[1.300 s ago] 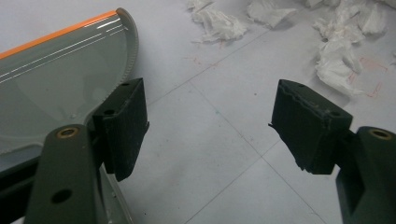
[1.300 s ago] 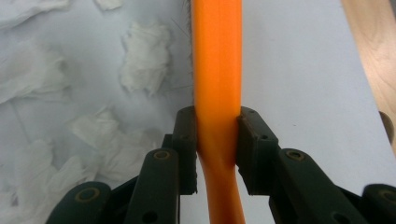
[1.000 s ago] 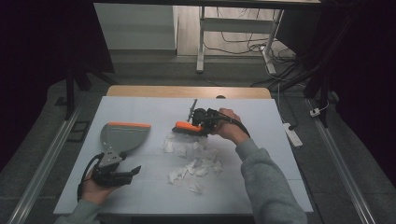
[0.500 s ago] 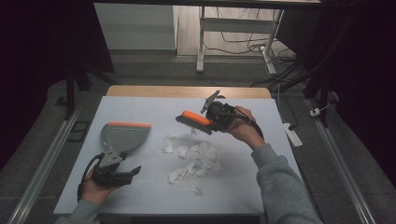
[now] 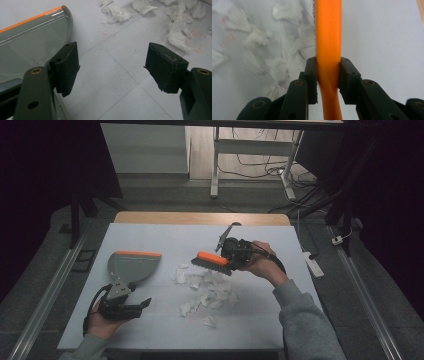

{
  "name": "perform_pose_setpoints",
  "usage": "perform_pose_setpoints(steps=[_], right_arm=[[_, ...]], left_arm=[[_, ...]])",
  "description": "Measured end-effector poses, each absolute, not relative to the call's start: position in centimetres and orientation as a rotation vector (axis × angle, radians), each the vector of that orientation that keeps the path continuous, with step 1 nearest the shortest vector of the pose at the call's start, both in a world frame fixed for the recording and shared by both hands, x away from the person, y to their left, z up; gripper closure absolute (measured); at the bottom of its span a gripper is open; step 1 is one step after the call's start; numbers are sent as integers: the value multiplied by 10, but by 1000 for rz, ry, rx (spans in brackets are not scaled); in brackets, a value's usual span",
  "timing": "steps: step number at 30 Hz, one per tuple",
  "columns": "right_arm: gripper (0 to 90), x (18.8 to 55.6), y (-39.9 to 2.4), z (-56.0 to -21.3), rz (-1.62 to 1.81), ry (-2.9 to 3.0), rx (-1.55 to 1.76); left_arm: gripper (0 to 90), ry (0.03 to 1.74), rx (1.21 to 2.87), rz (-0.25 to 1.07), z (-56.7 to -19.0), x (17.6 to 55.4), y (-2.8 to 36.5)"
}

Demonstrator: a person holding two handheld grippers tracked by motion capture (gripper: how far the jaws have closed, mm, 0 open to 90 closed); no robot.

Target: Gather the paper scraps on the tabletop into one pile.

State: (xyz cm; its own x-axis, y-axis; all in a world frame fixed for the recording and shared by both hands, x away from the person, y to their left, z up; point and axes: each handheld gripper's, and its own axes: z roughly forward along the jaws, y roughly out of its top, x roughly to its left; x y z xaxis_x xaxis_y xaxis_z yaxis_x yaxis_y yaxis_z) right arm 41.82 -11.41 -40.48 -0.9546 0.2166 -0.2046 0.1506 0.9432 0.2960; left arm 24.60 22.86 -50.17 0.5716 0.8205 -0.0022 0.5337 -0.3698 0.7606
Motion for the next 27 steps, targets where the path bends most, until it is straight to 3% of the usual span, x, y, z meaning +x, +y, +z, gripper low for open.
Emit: perform_pose_setpoints(steps=[8,20,24,27], right_arm=[[709,408,-84,-394,577,2868,497],[710,421,-1,-438,630,2977,975],[710,424,3,-455,550,2975,1002],[709,435,-17,-454,503,2939,1118]], left_arm=[[281,1084,2058,495,-502,246,230],[282,1079,2055,494,-501,245,231],[282,1082,2053,491,-502,245,232],[282,1082,2052,491,-502,245,232]])
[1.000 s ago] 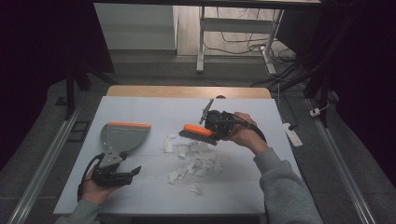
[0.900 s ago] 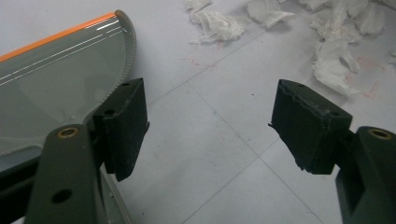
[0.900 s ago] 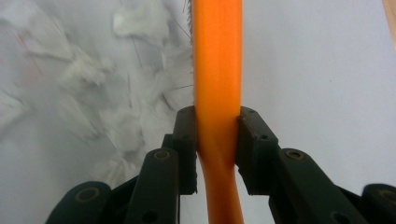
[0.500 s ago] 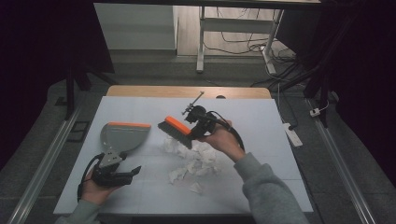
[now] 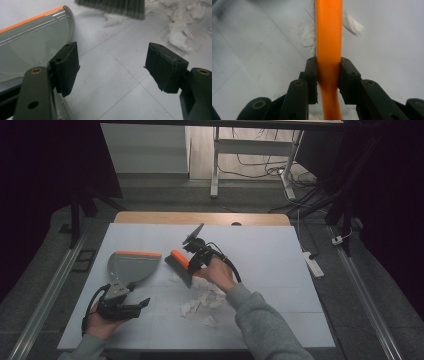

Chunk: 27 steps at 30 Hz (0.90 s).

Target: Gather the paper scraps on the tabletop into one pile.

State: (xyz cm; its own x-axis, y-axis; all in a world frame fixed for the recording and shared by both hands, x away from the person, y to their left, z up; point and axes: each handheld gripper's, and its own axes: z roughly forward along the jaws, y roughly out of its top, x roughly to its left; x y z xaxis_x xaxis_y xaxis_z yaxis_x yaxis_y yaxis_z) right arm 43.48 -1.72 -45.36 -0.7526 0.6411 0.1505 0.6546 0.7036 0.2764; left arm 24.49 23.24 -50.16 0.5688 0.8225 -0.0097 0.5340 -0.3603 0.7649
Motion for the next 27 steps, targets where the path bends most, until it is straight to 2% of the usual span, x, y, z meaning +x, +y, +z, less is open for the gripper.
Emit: perform_pose_setpoints(steps=[6,10,17,27], right_arm=[[709,435,-56,-441,-458,-2905,-1158],[709,426,-83,-419,-622,-2827,-1156],[708,422,-93,-386,-746,-2922,-1078],[708,444,-105,-407,-513,-3160,-948]], left_arm=[[282,1076,2063,490,-502,246,230],[282,1073,2066,488,-503,246,229],[282,1073,2069,494,-503,245,228],[282,1078,2068,488,-504,246,230]])
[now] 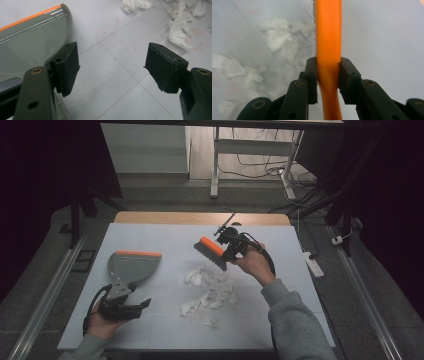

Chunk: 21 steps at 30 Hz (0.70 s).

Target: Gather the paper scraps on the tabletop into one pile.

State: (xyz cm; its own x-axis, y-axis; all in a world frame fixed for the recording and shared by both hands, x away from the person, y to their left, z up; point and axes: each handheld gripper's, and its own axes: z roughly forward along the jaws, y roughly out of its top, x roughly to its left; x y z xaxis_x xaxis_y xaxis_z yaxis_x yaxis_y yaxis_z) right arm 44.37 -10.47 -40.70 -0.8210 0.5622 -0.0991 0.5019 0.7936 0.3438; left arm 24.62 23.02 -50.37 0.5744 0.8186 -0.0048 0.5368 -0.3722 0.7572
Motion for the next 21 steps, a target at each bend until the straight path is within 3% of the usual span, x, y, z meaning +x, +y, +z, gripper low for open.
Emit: perform_pose_setpoints(steps=[9,16,21], right_arm=[[710,466,-85,-443,267,2801,500],[711,445,-79,-442,248,2889,329],[710,431,-98,-426,350,2888,342]], left_arm=[[283,1074,2072,494,-504,245,229],[284,1086,2064,487,-505,246,233],[285,1073,2074,492,-504,245,229]])
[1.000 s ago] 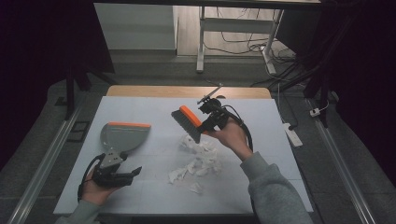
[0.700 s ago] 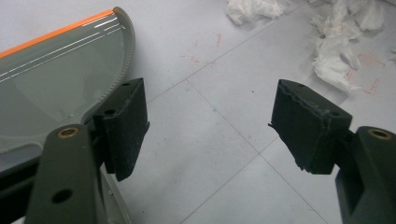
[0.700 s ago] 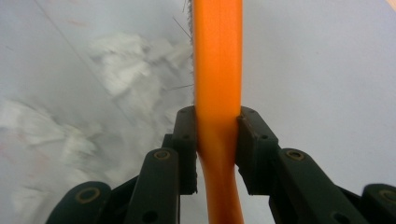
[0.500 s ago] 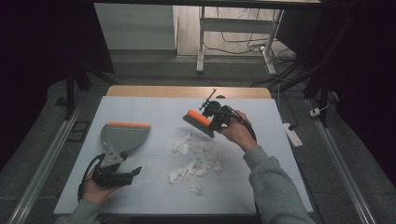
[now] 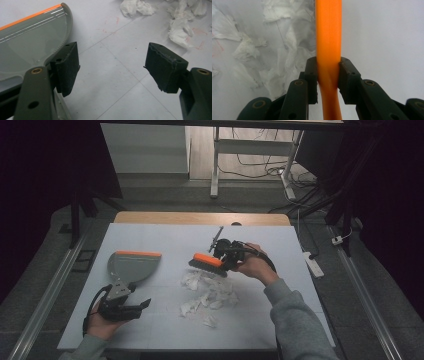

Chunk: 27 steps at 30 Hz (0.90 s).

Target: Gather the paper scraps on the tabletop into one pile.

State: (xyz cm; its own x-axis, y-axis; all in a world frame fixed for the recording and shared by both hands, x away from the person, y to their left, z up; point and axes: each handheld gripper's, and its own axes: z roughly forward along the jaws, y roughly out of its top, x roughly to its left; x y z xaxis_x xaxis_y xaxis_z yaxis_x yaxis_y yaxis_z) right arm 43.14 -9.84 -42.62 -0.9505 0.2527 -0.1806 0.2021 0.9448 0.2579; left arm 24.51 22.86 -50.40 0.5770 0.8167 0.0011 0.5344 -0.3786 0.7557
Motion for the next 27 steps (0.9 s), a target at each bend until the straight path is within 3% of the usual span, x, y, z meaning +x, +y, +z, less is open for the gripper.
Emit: perform_pose_setpoints(steps=[8,13,27], right_arm=[[710,424,-131,-391,582,2794,476],[710,394,-126,-380,748,2836,487],[710,325,-65,-430,646,3131,349]], left_arm=[[285,1079,2070,493,-504,245,229],[285,1082,2070,493,-504,245,230],[285,1125,2030,518,-501,245,244]])
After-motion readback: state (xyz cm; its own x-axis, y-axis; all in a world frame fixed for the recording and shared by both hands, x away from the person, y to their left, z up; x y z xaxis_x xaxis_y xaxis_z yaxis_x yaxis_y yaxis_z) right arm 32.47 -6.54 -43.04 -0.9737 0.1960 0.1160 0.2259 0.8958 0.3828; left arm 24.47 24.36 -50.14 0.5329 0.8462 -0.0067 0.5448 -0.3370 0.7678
